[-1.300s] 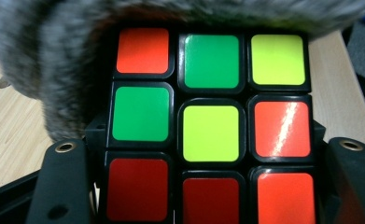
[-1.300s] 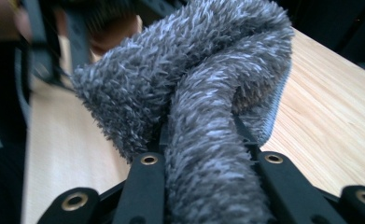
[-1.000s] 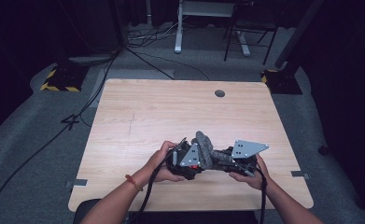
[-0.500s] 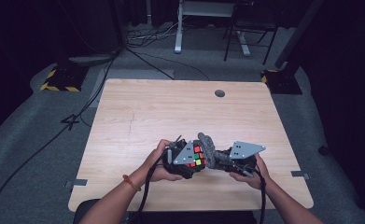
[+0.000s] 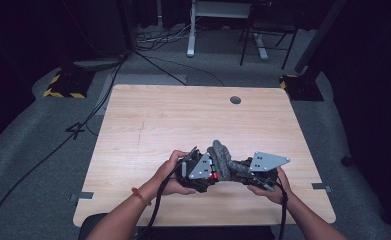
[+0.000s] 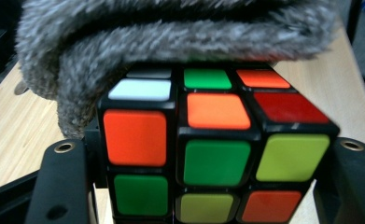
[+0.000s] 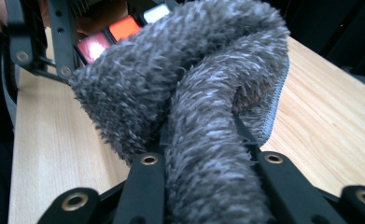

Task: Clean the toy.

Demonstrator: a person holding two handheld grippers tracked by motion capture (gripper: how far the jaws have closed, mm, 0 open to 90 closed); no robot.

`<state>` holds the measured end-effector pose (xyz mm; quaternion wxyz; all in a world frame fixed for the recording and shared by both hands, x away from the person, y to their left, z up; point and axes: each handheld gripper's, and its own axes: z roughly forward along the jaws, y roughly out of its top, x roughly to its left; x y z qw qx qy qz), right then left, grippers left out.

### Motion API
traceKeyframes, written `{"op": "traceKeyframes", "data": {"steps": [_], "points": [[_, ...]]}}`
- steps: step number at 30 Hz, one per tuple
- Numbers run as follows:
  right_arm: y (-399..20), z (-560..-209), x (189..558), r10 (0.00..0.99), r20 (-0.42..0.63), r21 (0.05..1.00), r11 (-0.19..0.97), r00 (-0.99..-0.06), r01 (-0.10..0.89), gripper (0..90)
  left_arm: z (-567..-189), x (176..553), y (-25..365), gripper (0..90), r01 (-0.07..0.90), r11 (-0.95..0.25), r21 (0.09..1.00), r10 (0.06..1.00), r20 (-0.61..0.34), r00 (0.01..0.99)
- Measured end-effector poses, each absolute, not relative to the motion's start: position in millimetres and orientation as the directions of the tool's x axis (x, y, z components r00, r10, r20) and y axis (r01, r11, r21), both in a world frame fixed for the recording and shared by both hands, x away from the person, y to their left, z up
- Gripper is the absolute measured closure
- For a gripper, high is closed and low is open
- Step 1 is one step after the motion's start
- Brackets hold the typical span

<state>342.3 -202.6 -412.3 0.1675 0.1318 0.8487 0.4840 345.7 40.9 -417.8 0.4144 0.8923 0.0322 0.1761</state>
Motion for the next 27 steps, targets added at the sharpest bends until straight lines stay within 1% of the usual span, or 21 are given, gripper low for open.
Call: {"op": "traceKeyframes", "data": {"steps": [2, 6, 7, 14, 18, 22, 27], "points": [[-204, -412, 342, 0.387, -0.138, 0.874, 0.480, -0.912, 0.071, 73.6, -418, 348, 41, 32.8, -0.075, -0.647, 0.759, 0.203, 0.266, 0.942], [-203, -412, 344, 0.381, -0.119, 0.881, 0.467, -0.917, 0.080, 73.6, -420, 347, 38, 32.8, -0.079, -0.664, 0.744, 0.199, 0.277, 0.940], [-202, -412, 343, 0.378, -0.118, 0.880, 0.467, -0.918, 0.080, 73.5, -420, 347, 37, 32.8, -0.089, -0.672, 0.735, 0.195, 0.292, 0.936], [-202, -411, 343, 0.370, -0.117, 0.884, 0.463, -0.922, 0.074, 73.3, -422, 347, 36, 33.1, -0.080, -0.670, 0.738, 0.199, 0.283, 0.938], [-203, -416, 346, 0.377, -0.136, 0.869, 0.489, -0.916, 0.072, 73.0, -420, 348, 38, 33.2, -0.074, -0.651, 0.755, 0.204, 0.267, 0.942], [-202, -429, 354, 0.384, -0.114, 0.847, 0.519, -0.916, 0.112, 73.0, -414, 350, 44, 33.3, -0.057, -0.595, 0.802, 0.215, 0.227, 0.950], [-195, -438, 357, 0.372, -0.102, 0.827, 0.547, -0.922, 0.130, 72.9, -415, 350, 45, 33.2, -0.047, -0.586, 0.809, 0.216, 0.212, 0.953]]}}
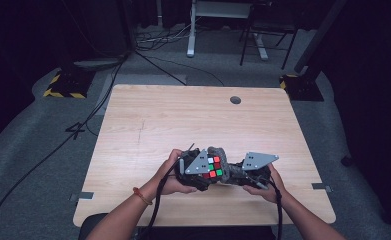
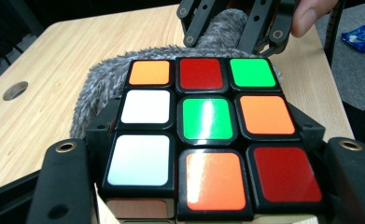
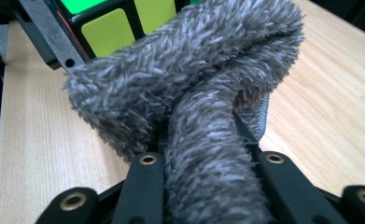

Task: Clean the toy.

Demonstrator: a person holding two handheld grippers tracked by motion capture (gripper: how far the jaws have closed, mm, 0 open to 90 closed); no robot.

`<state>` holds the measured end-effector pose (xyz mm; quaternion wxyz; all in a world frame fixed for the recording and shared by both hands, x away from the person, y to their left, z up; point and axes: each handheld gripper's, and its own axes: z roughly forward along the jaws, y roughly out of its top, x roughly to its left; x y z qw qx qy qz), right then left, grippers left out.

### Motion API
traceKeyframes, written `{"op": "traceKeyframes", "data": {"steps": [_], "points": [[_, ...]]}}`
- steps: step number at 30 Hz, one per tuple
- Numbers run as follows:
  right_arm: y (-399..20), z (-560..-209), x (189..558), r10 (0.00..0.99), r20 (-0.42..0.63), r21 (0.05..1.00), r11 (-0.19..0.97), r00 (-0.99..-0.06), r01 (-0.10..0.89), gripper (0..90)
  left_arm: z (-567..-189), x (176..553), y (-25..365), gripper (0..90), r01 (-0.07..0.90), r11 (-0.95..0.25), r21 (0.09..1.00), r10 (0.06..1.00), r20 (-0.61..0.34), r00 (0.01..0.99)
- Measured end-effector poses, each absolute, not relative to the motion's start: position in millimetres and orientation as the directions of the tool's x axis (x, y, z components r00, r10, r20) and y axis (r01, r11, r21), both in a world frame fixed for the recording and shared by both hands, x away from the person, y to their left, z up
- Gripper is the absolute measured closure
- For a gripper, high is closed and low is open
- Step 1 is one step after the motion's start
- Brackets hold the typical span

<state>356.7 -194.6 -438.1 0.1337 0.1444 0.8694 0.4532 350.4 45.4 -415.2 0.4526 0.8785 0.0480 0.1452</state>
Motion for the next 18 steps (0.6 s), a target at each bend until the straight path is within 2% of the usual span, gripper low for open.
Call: {"op": "traceKeyframes", "data": {"steps": [3, 8, 12, 18], "points": [[-195, -437, 357, 0.373, -0.107, 0.825, 0.550, -0.922, 0.127, 72.9, -414, 351, 46, 33.2, -0.057, -0.578, 0.814, 0.203, 0.212, 0.956], [-200, -424, 351, 0.372, -0.115, 0.856, 0.507, -0.921, 0.097, 73.0, -420, 347, 40, 33.2, -0.082, -0.634, 0.769, 0.177, 0.248, 0.952], [-203, -420, 350, 0.375, -0.107, 0.870, 0.484, -0.921, 0.096, 73.1, -417, 344, 40, 33.2, -0.087, -0.609, 0.788, 0.169, 0.237, 0.957], [-195, -436, 357, 0.379, -0.108, 0.821, 0.555, -0.919, 0.133, 73.2, -410, 338, 41, 33.2, -0.112, -0.560, 0.821, 0.153, 0.235, 0.960]]}}
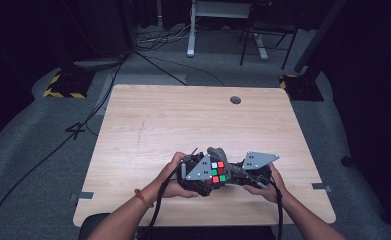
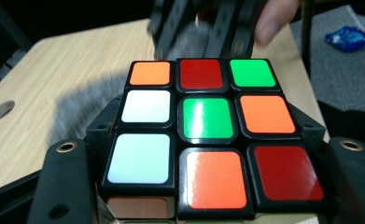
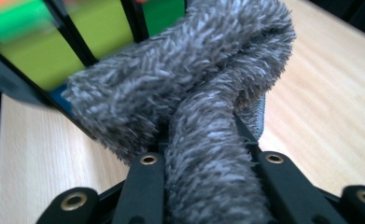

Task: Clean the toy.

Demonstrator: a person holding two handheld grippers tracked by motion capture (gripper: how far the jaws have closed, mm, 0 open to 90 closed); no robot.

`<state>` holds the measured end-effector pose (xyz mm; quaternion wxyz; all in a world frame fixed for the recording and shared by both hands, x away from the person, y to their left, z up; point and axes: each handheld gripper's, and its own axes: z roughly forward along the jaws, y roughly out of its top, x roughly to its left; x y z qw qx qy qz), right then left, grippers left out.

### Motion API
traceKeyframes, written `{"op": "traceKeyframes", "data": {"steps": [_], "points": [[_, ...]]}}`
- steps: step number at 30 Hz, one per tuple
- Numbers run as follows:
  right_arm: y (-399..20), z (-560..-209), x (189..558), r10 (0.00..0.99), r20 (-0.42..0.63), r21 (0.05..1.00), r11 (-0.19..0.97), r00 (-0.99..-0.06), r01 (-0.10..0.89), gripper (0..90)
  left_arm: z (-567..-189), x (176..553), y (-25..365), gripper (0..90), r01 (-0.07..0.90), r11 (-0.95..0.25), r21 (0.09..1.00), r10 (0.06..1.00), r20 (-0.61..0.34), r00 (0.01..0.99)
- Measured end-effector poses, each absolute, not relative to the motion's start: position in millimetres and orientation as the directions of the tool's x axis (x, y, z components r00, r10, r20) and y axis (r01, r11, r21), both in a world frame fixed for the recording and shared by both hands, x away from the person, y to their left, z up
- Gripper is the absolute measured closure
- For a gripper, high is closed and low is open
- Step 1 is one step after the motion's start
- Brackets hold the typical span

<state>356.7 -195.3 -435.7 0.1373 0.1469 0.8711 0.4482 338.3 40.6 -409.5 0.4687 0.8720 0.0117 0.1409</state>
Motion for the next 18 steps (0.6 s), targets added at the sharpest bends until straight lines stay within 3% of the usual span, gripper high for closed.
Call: {"op": "traceKeyframes", "data": {"steps": [5, 18], "points": [[-193, -441, 358, 0.372, -0.103, 0.805, 0.576, -0.923, 0.142, 73.1, -408, 339, 42, 33.3, -0.103, -0.549, 0.829, 0.168, 0.231, 0.958], [-212, -414, 346, 0.380, -0.075, 0.892, 0.439, -0.922, 0.109, 73.2, -419, 341, 32, 33.1, -0.074, -0.599, 0.798, 0.174, 0.220, 0.960]]}}
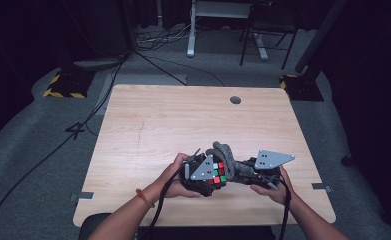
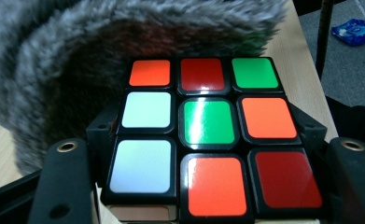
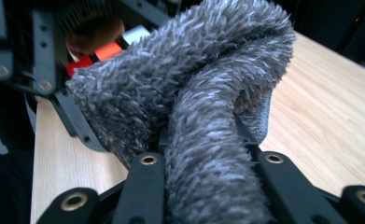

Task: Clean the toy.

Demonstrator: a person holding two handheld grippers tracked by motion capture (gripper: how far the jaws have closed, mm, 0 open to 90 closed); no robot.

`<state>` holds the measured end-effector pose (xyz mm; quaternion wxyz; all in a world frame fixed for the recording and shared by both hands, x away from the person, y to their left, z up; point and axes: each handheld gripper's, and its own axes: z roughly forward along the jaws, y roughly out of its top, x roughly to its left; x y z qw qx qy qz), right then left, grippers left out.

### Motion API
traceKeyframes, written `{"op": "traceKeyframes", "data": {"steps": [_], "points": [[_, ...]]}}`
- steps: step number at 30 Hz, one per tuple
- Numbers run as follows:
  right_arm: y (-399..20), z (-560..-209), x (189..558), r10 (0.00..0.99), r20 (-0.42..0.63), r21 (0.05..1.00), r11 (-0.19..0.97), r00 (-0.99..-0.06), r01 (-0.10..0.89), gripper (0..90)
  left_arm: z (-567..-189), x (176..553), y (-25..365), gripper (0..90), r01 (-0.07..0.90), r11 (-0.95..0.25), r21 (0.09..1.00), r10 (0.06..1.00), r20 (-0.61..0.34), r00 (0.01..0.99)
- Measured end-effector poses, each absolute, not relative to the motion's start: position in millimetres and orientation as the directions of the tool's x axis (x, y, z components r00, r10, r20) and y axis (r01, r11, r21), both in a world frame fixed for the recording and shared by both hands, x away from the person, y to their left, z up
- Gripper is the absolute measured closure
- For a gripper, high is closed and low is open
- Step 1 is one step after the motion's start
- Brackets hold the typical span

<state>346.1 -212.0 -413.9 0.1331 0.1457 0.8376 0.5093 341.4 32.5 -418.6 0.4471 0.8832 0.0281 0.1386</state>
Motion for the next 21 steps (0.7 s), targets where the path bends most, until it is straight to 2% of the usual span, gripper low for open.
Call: {"op": "traceKeyframes", "data": {"steps": [6, 9, 21], "points": [[-209, -408, 339, 0.392, -0.110, 0.904, 0.421, -0.913, 0.072, 73.3, -423, 344, 31, 33.1, -0.034, -0.607, 0.794, 0.208, 0.201, 0.957], [-207, -406, 337, 0.393, -0.138, 0.892, 0.448, -0.909, 0.058, 73.2, -423, 344, 31, 33.2, -0.035, -0.606, 0.795, 0.210, 0.202, 0.956], [-200, -433, 351, 0.411, -0.089, 0.848, 0.509, -0.907, 0.147, 73.0, -417, 340, 39, 33.2, -0.046, -0.538, 0.841, 0.249, 0.212, 0.945]]}}
